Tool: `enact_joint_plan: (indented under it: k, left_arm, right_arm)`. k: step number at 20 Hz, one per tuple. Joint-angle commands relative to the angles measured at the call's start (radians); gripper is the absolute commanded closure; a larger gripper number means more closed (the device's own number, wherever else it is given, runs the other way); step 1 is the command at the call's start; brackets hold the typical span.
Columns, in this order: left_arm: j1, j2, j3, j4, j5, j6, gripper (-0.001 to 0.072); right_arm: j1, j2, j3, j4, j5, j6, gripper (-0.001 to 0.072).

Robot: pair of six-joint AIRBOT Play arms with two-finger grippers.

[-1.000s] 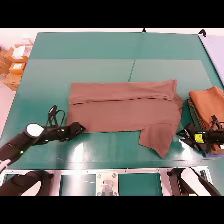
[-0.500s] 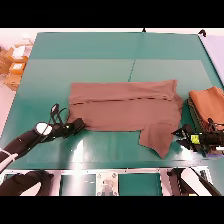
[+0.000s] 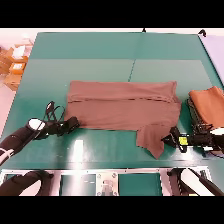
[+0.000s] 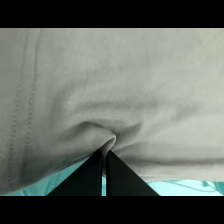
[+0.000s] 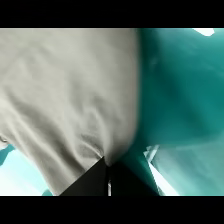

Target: Fold the shirts.

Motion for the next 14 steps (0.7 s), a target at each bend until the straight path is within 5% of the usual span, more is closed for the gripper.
enact_joint_plan:
  k: [1,8,11,12,13,14]
  left_arm:
    - [0.006,-0.001,0.01,0.01,-0.033,0.037,0.0686]
    - [0.006,-0.001,0.123,0.307,-0.24,-0.092,0.0686]
    - [0.006,-0.001,0.122,0.324,-0.276,-0.131,0.0664]
    - [0.006,-0.001,0.122,0.323,-0.296,-0.141,0.0349]
    - [0.006,-0.001,0.122,0.326,-0.321,-0.153,0.0207]
    - [0.006,-0.001,0.122,0.344,-0.343,-0.152,0.0243]
  right_arm:
    - [0.012,-0.005,0.023,0.208,0.001,-0.147,0.0685]
    - [0.01,0.098,0.102,0.027,0.079,-0.005,0.0686]
    - [0.011,0.115,0.097,0.015,0.098,-0.002,0.0646]
    - [0.011,0.114,0.085,0.015,0.101,-0.002,0.0443]
    - [0.01,0.114,0.074,0.011,0.101,-0.002,0.037]
    - [0.0,0.114,0.064,-0.002,0.1,-0.002,0.037]
